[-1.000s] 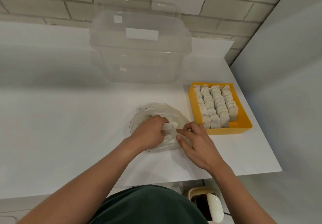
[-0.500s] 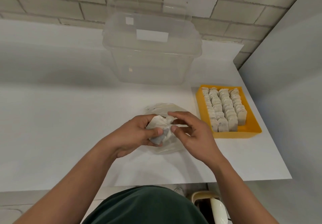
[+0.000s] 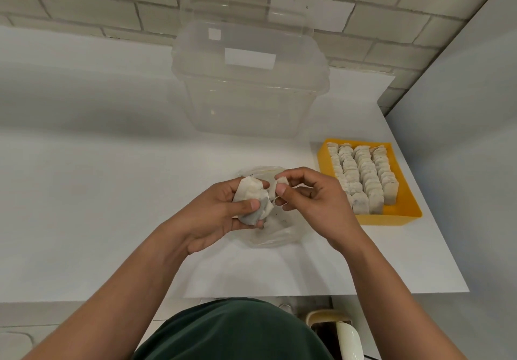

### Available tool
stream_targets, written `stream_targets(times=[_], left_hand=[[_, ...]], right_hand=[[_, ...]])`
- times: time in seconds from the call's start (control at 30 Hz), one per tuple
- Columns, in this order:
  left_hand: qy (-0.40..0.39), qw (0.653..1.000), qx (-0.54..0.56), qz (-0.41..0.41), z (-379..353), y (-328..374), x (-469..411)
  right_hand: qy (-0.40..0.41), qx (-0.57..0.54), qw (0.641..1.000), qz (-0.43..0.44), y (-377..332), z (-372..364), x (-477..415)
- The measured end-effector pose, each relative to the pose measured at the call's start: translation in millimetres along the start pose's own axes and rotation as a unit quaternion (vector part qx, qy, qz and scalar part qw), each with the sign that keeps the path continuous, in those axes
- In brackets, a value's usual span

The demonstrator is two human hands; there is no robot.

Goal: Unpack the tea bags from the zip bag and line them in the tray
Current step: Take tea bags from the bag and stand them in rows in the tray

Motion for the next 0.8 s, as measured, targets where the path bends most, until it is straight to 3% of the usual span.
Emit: stream_targets(times=[0.3,0.47,0.63,0.8], left_hand=[[-0.017,0.996,0.086,-0.021,-13.3,6.9,-9.0],[-0.029,0.993,0.105,-0.041,-23.7,10.3,-12.4],[-0.023,0.997,0.049,-0.056,-41.6,12.0,-18.2],[0.031,0.996,-0.030,-0.076,-65.9,12.9,-30.7]], right_hand=[[0.028,-0.028,0.998,-0.044,-6.1,25.5,-7.6],[0.089,-0.020,0.994,-0.055,-5.2,44.8,-8.6],[0.096,0.000,0.994,-0.044,-8.3,65.5,-10.0],[0.034,0.012,0.998,-0.046,-12.0,78.2,-9.7]])
Point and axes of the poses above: each hand's wrist, its own x-axis away from the middle knuckle, its own z-axis out of the back of the hand, y = z × x, the point moved 6 cm from there along -x, towards the middle knuckle, and after that the axes turned 14 degrees about z, right-handed, at the moved point
